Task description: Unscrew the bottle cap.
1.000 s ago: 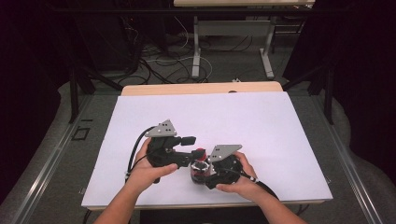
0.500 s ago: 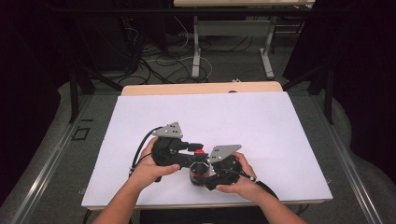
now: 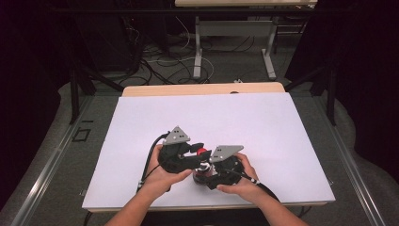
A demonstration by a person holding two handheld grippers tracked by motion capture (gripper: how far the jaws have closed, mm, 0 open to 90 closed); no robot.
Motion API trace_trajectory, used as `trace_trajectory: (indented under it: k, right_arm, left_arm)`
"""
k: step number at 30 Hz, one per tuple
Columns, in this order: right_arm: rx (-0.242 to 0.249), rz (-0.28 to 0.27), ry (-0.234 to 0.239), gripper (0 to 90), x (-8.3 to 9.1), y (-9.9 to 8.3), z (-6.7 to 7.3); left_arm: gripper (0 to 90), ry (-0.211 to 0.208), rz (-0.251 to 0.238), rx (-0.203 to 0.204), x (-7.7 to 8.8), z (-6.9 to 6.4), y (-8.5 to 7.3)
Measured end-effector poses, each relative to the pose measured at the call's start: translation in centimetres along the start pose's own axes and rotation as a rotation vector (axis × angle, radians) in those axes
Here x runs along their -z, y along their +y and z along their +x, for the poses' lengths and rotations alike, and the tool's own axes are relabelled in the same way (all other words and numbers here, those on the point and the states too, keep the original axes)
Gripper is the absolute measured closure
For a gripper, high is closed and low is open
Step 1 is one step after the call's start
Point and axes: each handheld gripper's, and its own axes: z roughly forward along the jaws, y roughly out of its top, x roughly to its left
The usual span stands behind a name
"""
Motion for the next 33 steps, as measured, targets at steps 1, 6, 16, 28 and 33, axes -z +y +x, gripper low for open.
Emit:
trace_trajectory:
  k: [1, 6, 16, 28, 33]
  right_arm:
    - [0.0, -0.009, -0.011, 30.3, -0.1, 0.0, 0.0]
    - [0.001, 0.005, -0.039, 30.3, 0.0, 0.0, 0.2]
    - [0.011, -0.013, 0.005, 30.3, 0.2, 0.1, 0.0]
    - [0.049, -0.013, 0.051, 30.3, 0.0, 0.1, 0.3]
    - [0.042, -0.006, 0.051, 30.3, 0.1, 0.1, 0.4]
  left_arm:
    - [60.9, 0.0, 0.0, 0.0, 0.0, 0.0, 0.0]
    - [60.8, 0.136, -0.045, 0.078, -0.4, -1.7, -0.4]
    - [45.9, -0.011, -0.099, 0.002, 1.1, 0.4, 0.2]
    - [51.1, -0.266, 0.019, -0.167, 1.3, 2.7, 0.4]
    - [59.9, -0.28, 0.028, -0.21, 1.1, 3.0, 0.3]
